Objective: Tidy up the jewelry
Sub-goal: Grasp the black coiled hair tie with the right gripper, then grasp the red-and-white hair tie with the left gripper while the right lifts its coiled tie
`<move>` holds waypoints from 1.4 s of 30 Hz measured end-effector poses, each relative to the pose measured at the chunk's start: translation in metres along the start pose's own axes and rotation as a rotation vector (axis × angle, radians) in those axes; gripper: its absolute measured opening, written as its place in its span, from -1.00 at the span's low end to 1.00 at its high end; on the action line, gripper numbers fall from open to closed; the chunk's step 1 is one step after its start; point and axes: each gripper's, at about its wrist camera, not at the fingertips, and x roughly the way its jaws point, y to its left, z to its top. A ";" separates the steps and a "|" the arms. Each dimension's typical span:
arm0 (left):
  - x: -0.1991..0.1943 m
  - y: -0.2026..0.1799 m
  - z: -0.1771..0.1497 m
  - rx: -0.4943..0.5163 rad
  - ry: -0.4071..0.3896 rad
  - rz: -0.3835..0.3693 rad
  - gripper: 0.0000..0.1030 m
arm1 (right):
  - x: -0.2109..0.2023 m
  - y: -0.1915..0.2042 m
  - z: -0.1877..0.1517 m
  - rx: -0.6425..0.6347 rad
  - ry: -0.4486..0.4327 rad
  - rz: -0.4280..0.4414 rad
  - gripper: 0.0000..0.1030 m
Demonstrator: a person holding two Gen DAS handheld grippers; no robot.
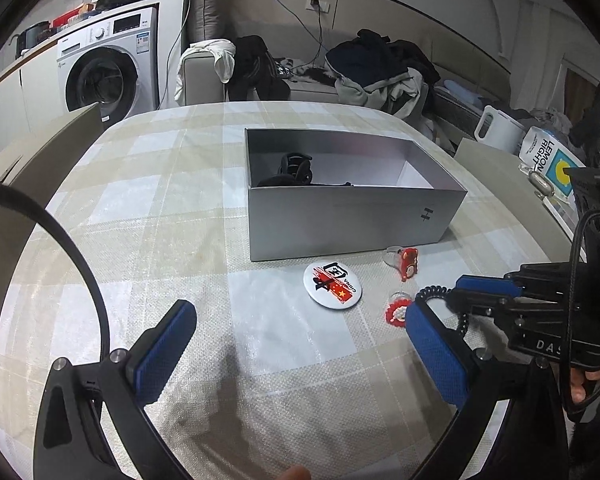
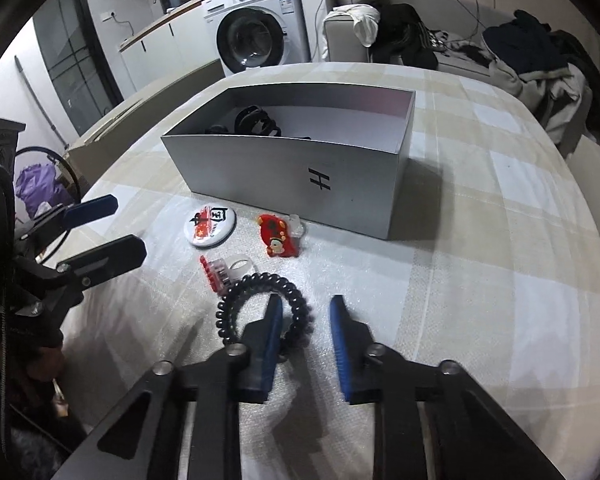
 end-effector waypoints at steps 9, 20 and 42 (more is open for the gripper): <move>0.002 0.000 0.000 -0.008 0.014 -0.016 0.97 | -0.006 -0.004 -0.001 0.006 -0.044 0.041 -0.85; 0.010 -0.034 -0.001 0.118 0.061 -0.142 0.54 | -0.025 -0.036 0.001 0.138 -0.131 0.073 -0.85; 0.012 -0.042 0.004 0.152 0.091 -0.202 -0.71 | -0.037 -0.049 -0.004 0.188 -0.174 0.088 -0.85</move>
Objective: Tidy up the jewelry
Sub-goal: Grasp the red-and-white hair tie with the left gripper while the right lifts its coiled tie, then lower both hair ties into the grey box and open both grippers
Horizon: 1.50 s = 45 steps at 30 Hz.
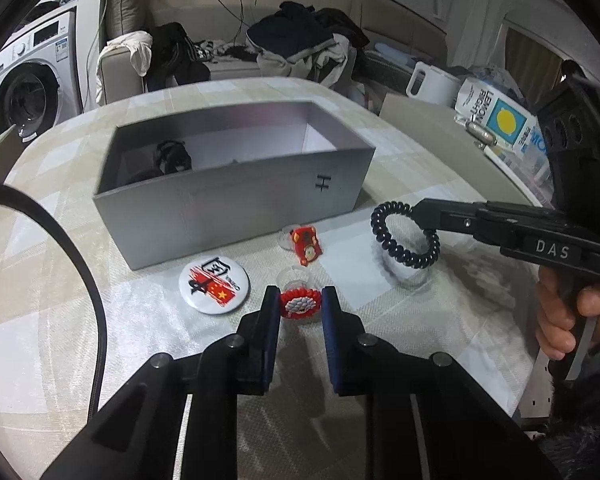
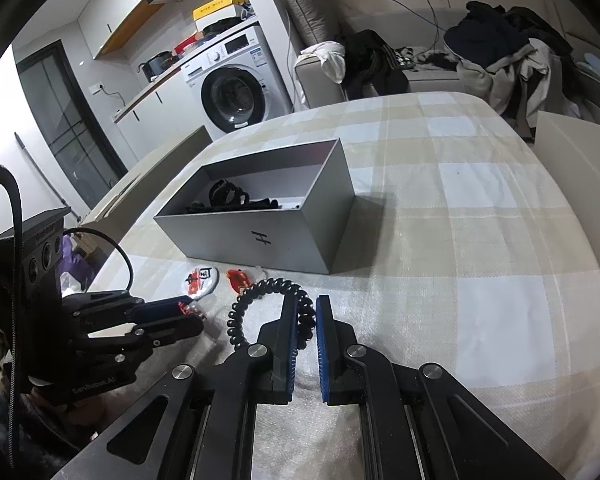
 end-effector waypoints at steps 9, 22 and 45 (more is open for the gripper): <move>-0.025 0.007 0.008 -0.035 -0.112 0.013 -0.71 | -0.014 0.009 0.010 0.000 -0.068 0.020 -0.85; -0.036 0.024 0.029 -0.089 -0.215 0.063 -0.71 | -0.023 0.023 0.042 -0.024 -0.167 0.019 -0.85; 0.005 0.047 0.052 -0.086 -0.185 0.140 -0.71 | 0.044 0.021 0.075 0.018 -0.122 -0.063 -0.84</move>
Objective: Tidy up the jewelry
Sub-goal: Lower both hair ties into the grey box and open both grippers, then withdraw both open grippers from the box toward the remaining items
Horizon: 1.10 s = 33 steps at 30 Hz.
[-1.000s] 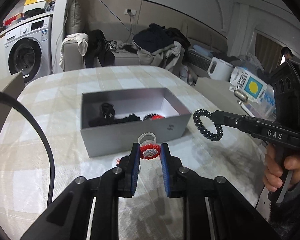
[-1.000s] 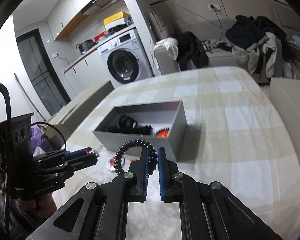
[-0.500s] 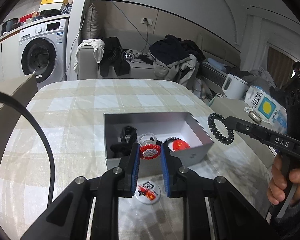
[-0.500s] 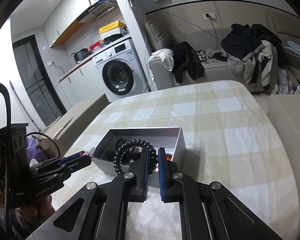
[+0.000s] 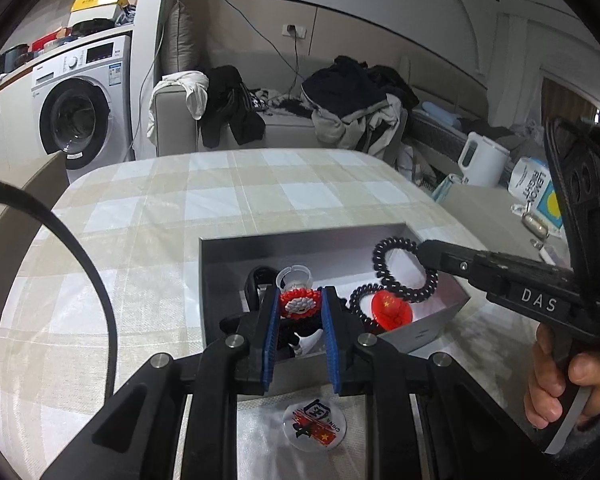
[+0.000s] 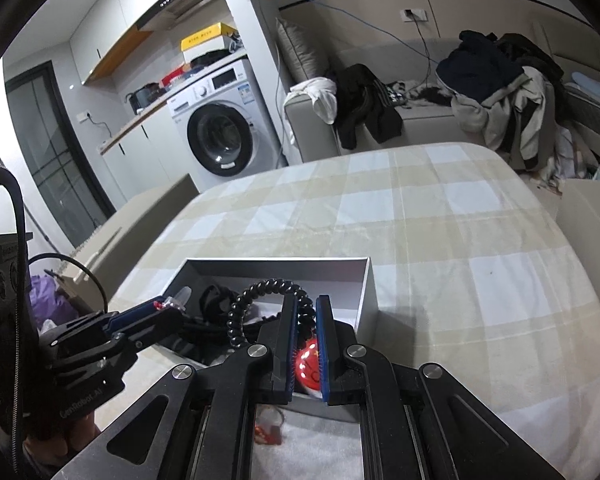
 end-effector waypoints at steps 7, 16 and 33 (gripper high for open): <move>0.000 -0.002 0.001 -0.002 0.020 -0.012 -0.70 | 0.004 0.005 0.001 -0.015 0.014 0.035 -0.56; -0.012 -0.002 0.000 -0.059 0.049 -0.053 0.35 | -0.027 -0.002 -0.004 -0.017 -0.009 0.045 0.68; -0.040 0.015 -0.045 -0.097 0.053 0.081 0.98 | -0.006 0.011 -0.053 -0.043 0.233 0.089 0.12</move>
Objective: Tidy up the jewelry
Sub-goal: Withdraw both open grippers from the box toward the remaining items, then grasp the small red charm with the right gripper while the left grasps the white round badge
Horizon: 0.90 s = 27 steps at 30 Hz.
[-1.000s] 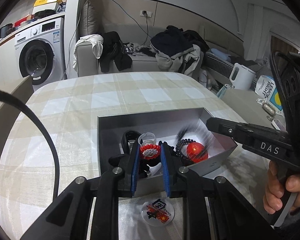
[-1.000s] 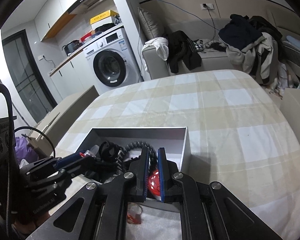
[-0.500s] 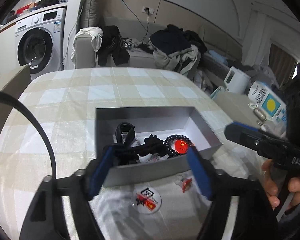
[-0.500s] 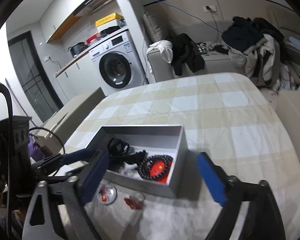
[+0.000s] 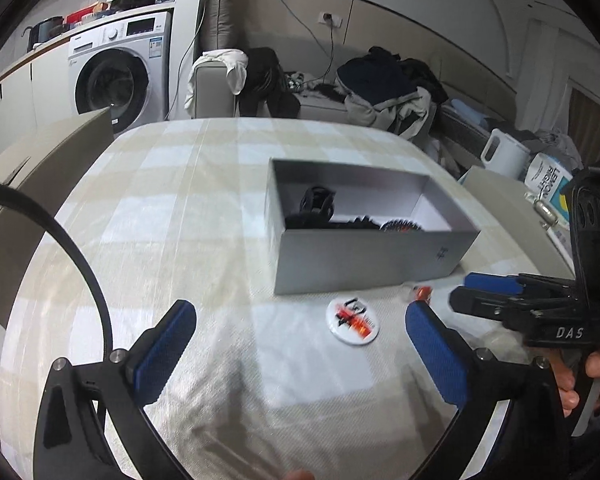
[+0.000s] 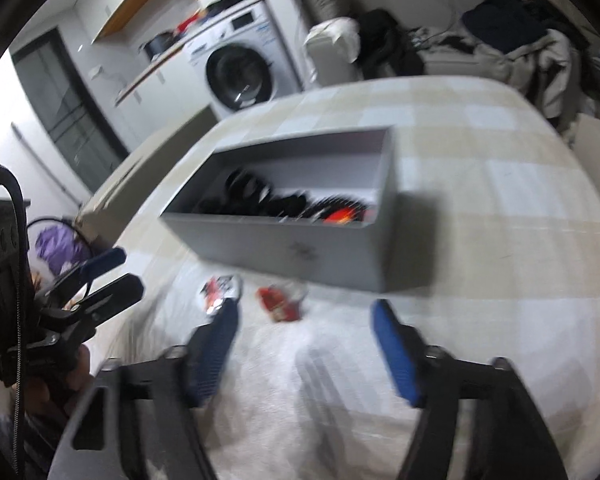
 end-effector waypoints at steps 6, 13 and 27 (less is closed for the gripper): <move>-0.001 0.007 -0.006 -0.007 0.013 0.010 0.98 | 0.022 0.015 0.004 -0.032 0.027 -0.002 -0.39; 0.005 0.009 -0.008 -0.026 0.038 0.002 0.98 | 0.030 0.020 0.002 -0.071 0.025 -0.039 -0.66; 0.040 -0.028 -0.006 0.187 0.186 -0.021 0.20 | -0.016 -0.011 -0.016 0.021 -0.062 0.027 -0.66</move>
